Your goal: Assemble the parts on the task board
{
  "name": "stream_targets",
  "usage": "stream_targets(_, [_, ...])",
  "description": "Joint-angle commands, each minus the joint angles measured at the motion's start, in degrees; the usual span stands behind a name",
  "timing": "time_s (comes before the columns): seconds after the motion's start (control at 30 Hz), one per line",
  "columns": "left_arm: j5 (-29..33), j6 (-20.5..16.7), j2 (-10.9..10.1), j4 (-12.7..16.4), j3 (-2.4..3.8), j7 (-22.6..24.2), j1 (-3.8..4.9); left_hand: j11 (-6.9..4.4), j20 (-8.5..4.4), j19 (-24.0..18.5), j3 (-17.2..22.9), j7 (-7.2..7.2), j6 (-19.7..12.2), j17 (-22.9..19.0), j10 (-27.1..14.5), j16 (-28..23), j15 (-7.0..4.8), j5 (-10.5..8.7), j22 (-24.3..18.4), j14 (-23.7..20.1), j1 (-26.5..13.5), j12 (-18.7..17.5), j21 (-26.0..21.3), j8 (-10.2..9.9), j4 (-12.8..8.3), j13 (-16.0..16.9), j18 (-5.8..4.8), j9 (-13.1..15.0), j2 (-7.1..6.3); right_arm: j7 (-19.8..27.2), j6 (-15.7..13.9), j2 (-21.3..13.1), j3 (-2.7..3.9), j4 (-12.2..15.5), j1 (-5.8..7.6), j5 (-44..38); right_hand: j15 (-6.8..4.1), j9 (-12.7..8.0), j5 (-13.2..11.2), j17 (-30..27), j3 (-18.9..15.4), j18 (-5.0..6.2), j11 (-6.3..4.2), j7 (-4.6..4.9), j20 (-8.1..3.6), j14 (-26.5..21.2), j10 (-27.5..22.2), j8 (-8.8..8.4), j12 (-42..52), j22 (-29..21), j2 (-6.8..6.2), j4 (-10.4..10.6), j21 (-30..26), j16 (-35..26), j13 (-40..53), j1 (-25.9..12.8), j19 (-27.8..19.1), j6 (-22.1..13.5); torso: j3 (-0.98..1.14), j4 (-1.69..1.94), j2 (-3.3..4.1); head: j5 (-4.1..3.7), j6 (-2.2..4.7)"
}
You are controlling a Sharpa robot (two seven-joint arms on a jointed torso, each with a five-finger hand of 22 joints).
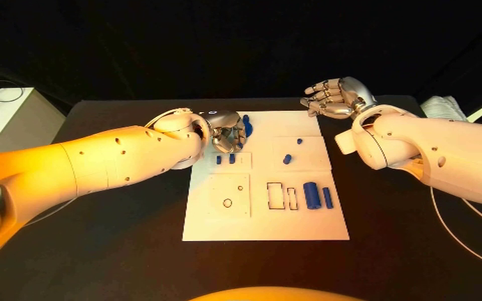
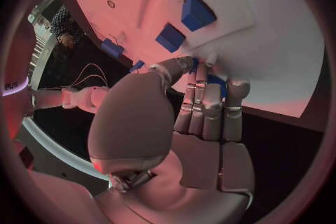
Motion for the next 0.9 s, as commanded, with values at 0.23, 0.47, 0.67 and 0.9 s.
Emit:
stream_targets(0.23, [3.57,-3.81,-0.8,0.69,0.13,2.01,-0.1,0.06,-0.15,1.35,0.04,0.22,1.2,0.59,2.17,0.5,-0.03,-0.18,1.29,0.92,-0.27,-2.78,1.02,-0.85,-0.88,-0.57,-0.94,0.46,0.48,0.76,0.79,-0.03,0.01,0.08,-0.02,-0.2,0.01,-0.08,0.35,-0.09,0.18,0.32,0.22,2.59,0.18,0.18,-0.16,0.24,0.29,-0.09,0.38,-0.19,0.16,-0.28,-0.09,-0.09,0.38,-0.36,-0.02,-0.04,0.02,-0.1,0.41])
stream_targets(0.47, [6.69,-4.51,-2.6,2.51,2.26,3.13,-0.12,0.18,-0.15,1.52,0.06,0.33,1.25,0.71,2.49,0.67,0.05,-0.16,1.5,1.12,-0.39,-3.65,1.17,-1.16,-1.05,-0.73,-0.97,0.5,0.41,0.76,0.8,-0.1,0.01,0.08,-0.02,-0.2,0.01,-0.08,0.35,-0.09,0.18,0.32,0.22,2.59,0.18,0.18,-0.16,0.24,0.29,-0.09,0.38,-0.19,0.16,-0.28,-0.09,-0.09,0.38,-0.36,-0.01,-0.03,0.0,-0.31,0.56])
stream_targets(0.67, [8.1,-3.44,-5.06,4.87,3.76,3.2,-0.12,0.22,-0.13,1.55,-0.01,0.36,1.35,0.68,2.74,0.73,0.11,-0.17,1.56,1.15,-0.54,-4.07,1.2,-1.29,-1.11,-0.8,-0.98,0.55,0.34,0.77,0.79,-0.17,0.01,0.03,-0.03,-0.2,0.01,-0.08,0.35,-0.09,0.18,0.32,0.22,2.59,0.18,0.18,-0.16,0.24,0.29,-0.09,0.38,-0.19,0.16,-0.28,-0.09,-0.09,0.38,-0.36,0.0,0.1,-0.04,-0.45,0.43])
stream_targets(0.9, [8.69,-1.2,-7.52,6.42,4.43,2.63,-0.12,0.19,-0.1,1.57,-0.16,0.34,1.65,0.7,3.27,0.83,0.12,-0.18,1.64,1.21,-0.73,-4.58,1.23,-1.4,-1.21,-0.83,-1.0,0.65,0.26,0.77,0.8,-0.26,0.01,0.0,-0.06,-0.2,0.01,-0.12,0.41,-0.1,0.24,0.32,0.22,2.59,0.17,0.2,-0.18,0.28,0.37,-0.23,0.5,-0.16,0.17,-0.3,-0.22,-0.14,0.41,-0.37,-0.03,0.1,-0.06,-0.27,0.4])
